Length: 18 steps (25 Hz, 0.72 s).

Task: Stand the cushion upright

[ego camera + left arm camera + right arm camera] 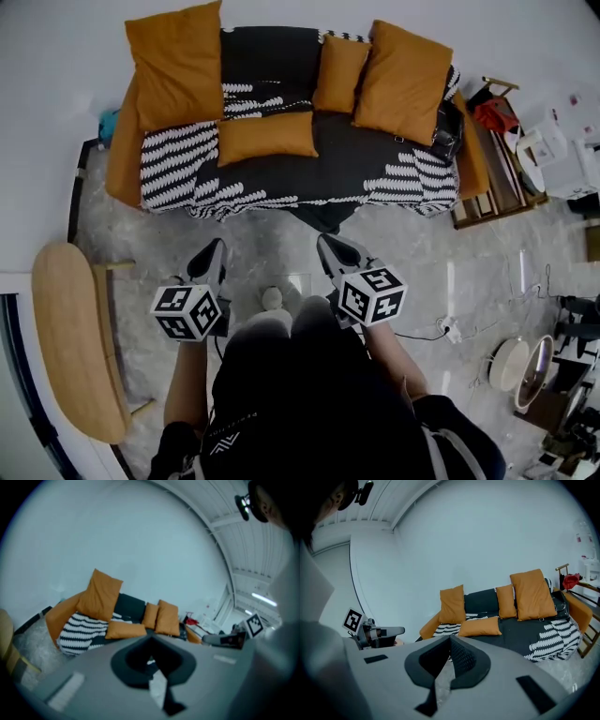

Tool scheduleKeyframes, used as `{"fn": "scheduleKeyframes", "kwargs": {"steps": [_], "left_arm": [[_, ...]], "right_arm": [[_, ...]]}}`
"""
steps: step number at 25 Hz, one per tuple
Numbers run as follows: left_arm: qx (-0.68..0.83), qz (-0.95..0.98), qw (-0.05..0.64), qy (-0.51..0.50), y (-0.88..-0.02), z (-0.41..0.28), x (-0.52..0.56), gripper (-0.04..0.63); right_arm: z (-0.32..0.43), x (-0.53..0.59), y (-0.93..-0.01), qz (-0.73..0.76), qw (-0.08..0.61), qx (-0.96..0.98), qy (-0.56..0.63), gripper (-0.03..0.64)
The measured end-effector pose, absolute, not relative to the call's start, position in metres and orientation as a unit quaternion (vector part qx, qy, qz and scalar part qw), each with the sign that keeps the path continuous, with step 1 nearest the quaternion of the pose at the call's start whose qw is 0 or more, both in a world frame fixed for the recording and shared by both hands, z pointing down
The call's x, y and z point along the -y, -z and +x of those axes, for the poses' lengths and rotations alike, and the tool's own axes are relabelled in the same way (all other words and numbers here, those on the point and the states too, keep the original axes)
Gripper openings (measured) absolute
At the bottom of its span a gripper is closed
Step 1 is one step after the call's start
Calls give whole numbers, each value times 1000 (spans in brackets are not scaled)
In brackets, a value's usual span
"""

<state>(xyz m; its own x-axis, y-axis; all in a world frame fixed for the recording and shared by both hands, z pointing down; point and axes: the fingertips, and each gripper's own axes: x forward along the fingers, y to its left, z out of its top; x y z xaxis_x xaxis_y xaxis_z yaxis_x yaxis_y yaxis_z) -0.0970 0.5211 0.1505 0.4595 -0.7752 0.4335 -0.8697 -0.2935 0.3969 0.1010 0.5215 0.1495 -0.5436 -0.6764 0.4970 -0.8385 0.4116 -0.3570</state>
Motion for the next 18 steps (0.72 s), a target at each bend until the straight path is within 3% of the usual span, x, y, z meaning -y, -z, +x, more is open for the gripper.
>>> {"fn": "scheduleKeyframes", "kwargs": {"steps": [18], "left_arm": [[508,799,306,-99,-182,-97,-427,3]], "right_arm": [[90,-401,-183,426,170,843,-282,-2]]}}
